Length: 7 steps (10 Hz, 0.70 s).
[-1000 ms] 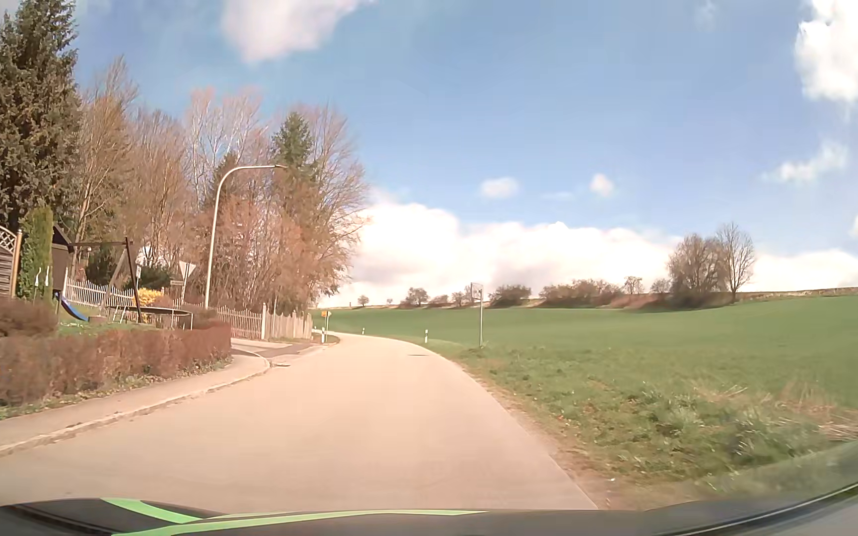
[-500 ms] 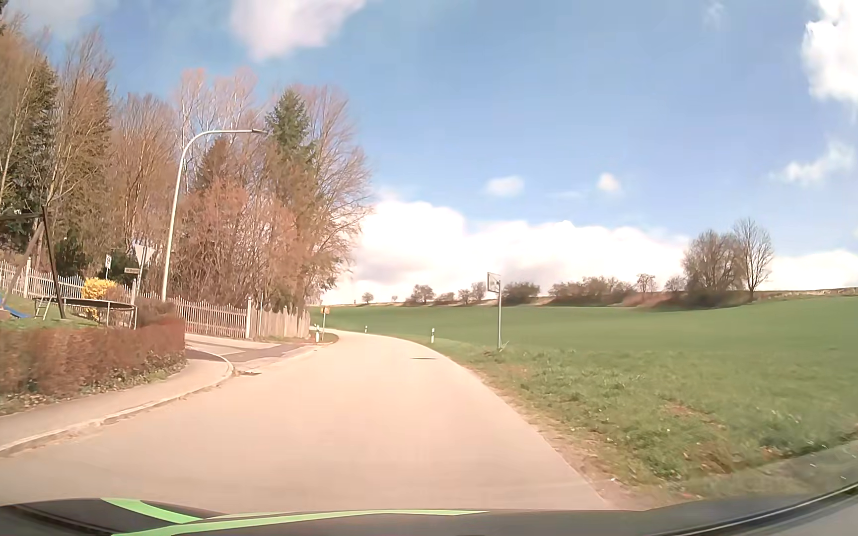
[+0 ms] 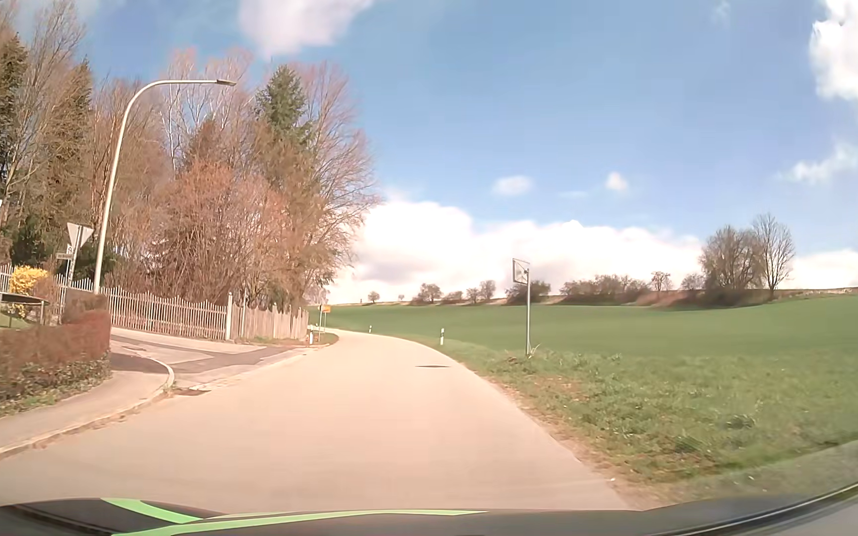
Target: Follow the waypoints while adhering to traffic rules and regulations
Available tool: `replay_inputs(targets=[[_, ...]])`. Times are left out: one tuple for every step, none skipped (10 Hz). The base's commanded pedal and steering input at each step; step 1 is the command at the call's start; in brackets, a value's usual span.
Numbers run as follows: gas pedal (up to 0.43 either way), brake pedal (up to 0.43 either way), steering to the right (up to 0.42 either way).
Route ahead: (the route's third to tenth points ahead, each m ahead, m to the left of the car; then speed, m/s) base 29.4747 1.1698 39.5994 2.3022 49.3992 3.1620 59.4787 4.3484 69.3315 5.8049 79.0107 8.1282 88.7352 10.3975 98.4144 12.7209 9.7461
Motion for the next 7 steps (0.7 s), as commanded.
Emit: replay_inputs(targets=[[0.319,0.0,-0.013],[0.319,0.0,-0.013],[0.319,0.0,-0.011],[0.319,0.0,-0.009],[0.319,0.0,-0.007],[0.319,0.0,-0.006],[0.331,0.0,-0.006]])
